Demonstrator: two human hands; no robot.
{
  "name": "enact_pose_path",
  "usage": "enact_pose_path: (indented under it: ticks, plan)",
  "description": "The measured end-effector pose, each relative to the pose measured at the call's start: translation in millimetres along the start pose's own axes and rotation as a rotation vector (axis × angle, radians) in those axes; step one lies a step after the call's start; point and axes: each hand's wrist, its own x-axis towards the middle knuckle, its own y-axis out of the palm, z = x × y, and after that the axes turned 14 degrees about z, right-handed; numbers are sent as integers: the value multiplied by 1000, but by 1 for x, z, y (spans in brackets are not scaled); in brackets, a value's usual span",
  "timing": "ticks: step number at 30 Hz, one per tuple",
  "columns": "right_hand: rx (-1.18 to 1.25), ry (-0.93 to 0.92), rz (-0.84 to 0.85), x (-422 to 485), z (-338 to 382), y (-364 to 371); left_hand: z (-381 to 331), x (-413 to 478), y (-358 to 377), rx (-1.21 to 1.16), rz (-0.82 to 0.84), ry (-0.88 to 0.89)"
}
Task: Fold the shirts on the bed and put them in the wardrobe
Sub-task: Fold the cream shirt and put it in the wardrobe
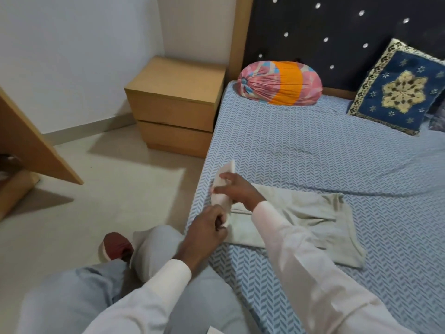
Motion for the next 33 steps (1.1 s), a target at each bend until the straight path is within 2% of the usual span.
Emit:
enact_pose_path:
  ticks: [2,5,8,11,13,16,19,23,27,29,33]
  plan:
    - [-37,-47,-11,-13,-26,-21,-8,4,18,11,108,42]
    - [-25,-88,-57,-35,-57,-60,-8,14,38,109,136,53]
    - [-4,-71,-115,-60,-79,-109,-2,29,56,313,170,-48]
    - [54,-57,-169,-85,-101,-156,1,38,75,471,348,-156]
    - [98,-28,-214,-103,-117,-186,-1,42,91,546,423,-144]
    - [192,17,-277,-124,-147,-222,-8,44,109,633,443,-88]
    - [232,89,-320,-141,-176,-246,-11,48,124,636,444,-46]
    - [158,173,-300,-148,-196,-260,-11,49,133,632,423,-9]
    - [176,188,-341,-146,-211,-266,-11,50,135,613,455,-47]
    - [156,181,-363,-150,-207,-261,-12,49,135,518,452,-68]
    - [184,187,-450,-171,-203,-242,-18,53,138,143,365,-134]
